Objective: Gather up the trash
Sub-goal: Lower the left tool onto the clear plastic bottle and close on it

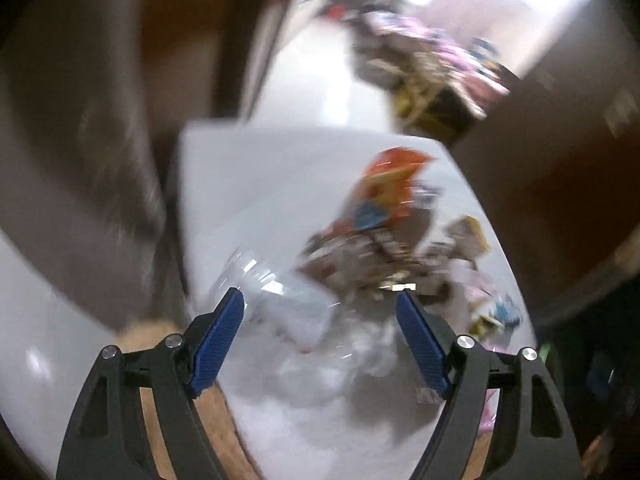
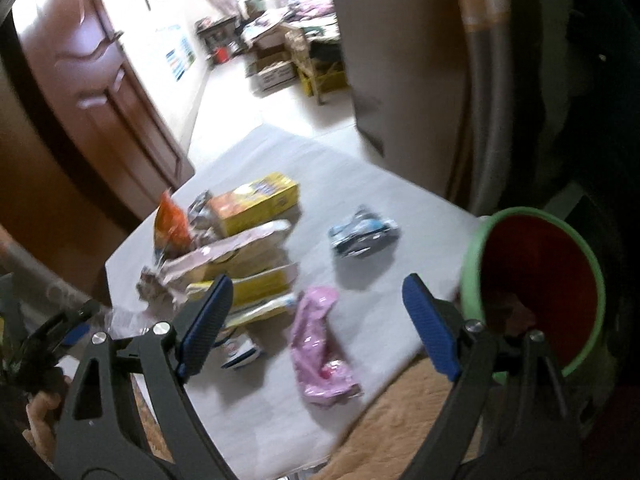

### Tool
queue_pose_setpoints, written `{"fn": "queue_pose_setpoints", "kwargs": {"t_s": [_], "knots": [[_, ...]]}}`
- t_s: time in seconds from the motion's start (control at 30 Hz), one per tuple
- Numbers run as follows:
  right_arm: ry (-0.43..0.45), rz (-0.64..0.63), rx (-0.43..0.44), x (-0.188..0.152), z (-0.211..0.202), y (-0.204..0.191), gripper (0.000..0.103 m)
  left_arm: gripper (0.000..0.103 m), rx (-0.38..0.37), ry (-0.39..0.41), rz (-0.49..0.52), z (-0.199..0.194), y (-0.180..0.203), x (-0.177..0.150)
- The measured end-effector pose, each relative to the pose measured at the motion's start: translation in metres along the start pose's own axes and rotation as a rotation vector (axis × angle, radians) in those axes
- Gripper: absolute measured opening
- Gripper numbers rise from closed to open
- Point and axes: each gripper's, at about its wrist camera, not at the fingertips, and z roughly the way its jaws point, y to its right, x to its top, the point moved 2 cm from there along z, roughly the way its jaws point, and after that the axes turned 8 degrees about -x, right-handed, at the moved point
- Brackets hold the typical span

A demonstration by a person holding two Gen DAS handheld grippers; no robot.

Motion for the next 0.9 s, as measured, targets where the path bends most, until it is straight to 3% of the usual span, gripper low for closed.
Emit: {"fn": "queue_pose_setpoints", "kwargs": {"t_s": [0.07, 0.13, 0.43, 0.57, 0.7, 0.77, 0.8, 0.9], "knots": [[-0.015, -0.035, 0.011, -0.004, 0.002, -0.014, 0.085, 0.073, 0.015, -0.044, -0.105, 0.016, -0.022, -0.004], [-0.015, -0.063, 0.01, -0.008, -0.002, -0.025, 0.085, 0.073, 0.011, -0.061, -0.146, 0.03, -0.026, -0.006], [-0.074, -0.091, -0.005, -0.017, 0.017, -0.039, 0.087, 0.075, 0.06, -0.116, -0.083, 0.083, -0.01, 0.009], [-0.084, -0.102, 0.0, -0.021, 0.019, -0.042, 0.087, 0.073, 0.065, -0.125, -0.048, 0.084, -0.006, 0.008], [-0.086, -0.098, -0.001, -0.022, 0.019, -0.042, 0.087, 0.056, 0.008, -0.124, -0.009, 0.079, -0.004, 0.008], [-0.094, -0.099, 0.002, -0.023, 0.019, -0.043, 0.087, 0.042, -0.016, -0.121, 0.011, 0.073, -0.003, 0.009], [-0.095, -0.101, 0.004, -0.024, 0.019, -0.044, 0.087, 0.022, -0.018, -0.125, 0.021, 0.068, -0.004, 0.01], [-0.095, -0.107, 0.01, -0.023, 0.018, -0.045, 0.087, 0.019, -0.049, -0.139, 0.04, 0.057, -0.006, 0.011]]}}
